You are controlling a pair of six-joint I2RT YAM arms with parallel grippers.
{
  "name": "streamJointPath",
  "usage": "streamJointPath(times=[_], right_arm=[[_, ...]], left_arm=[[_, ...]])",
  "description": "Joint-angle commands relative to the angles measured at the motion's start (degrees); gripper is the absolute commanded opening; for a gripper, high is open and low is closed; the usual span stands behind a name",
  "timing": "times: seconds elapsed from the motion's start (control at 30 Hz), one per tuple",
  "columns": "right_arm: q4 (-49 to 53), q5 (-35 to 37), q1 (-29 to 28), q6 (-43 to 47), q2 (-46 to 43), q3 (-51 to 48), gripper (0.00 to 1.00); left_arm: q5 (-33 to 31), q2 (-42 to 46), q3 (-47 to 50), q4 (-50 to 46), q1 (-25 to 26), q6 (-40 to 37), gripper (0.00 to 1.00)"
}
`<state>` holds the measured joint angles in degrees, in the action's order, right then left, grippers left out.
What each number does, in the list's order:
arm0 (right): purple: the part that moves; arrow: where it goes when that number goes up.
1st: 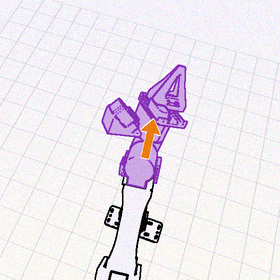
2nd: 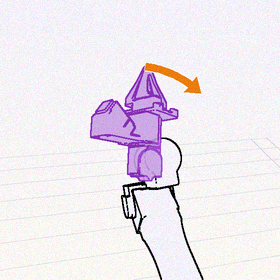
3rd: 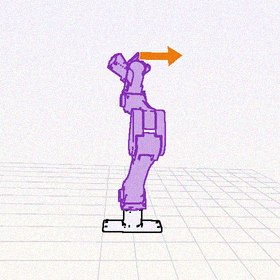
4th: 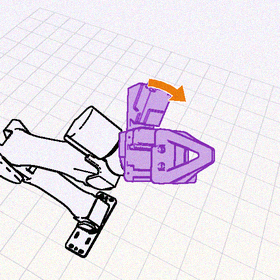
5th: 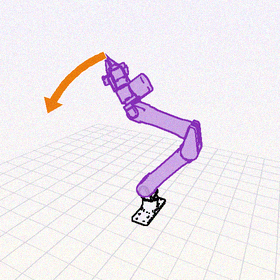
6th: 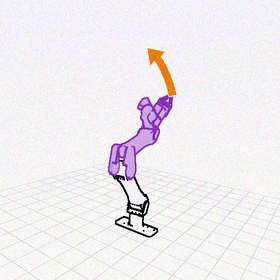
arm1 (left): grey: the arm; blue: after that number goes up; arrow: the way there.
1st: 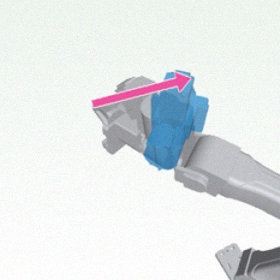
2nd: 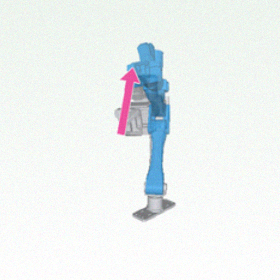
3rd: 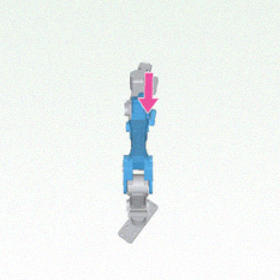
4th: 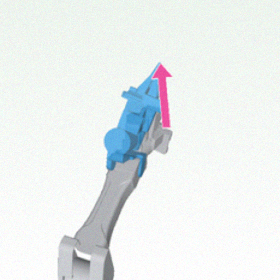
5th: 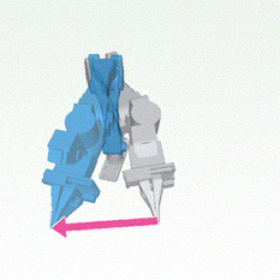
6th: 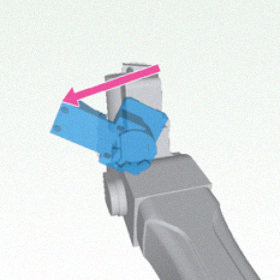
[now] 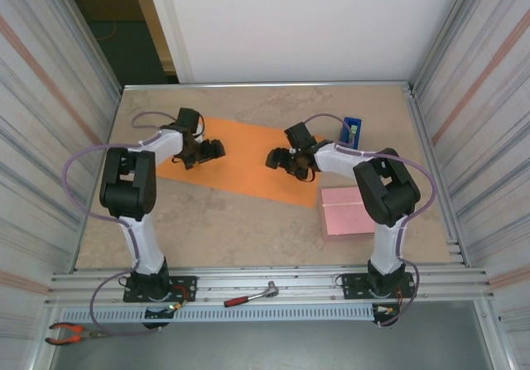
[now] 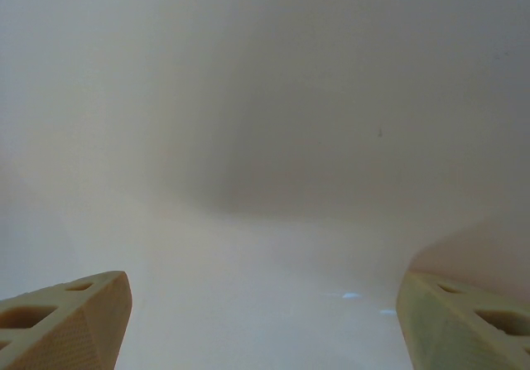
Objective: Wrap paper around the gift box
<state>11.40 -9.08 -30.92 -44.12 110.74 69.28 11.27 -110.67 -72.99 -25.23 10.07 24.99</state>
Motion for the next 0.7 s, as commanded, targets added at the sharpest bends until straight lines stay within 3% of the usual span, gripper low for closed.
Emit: streamJointPath(times=[0.0, 0.47, 0.6, 0.63, 0.67], right_arm=[[2.91, -0.26, 1.93, 2.55, 3.16, 1.61, 0.84], [4.86, -2.36, 5.59, 5.59, 5.61, 4.99, 0.84], [4.84, -4.17, 5.61, 6.76, 3.07, 4.82, 0.84], [4.64, -4.62, 5.61, 6.75, 1.81, 4.58, 0.84], [4.34, -5.18, 5.6, 6.68, 0.34, 4.23, 0.84]], left_arm=[[1.25, 2.47, 4.01, 0.19, 0.04, 3.09, 0.86], [1.07, 8.67, 12.27, 4.33, 3.49, 6.49, 0.86], [2.33, 9.19, 9.79, 4.39, 3.73, 1.66, 0.9], [2.28, 9.24, 8.58, 3.42, 4.02, -0.57, 0.98], [1.72, 9.49, 7.41, 2.55, 4.54, -2.82, 0.99]])
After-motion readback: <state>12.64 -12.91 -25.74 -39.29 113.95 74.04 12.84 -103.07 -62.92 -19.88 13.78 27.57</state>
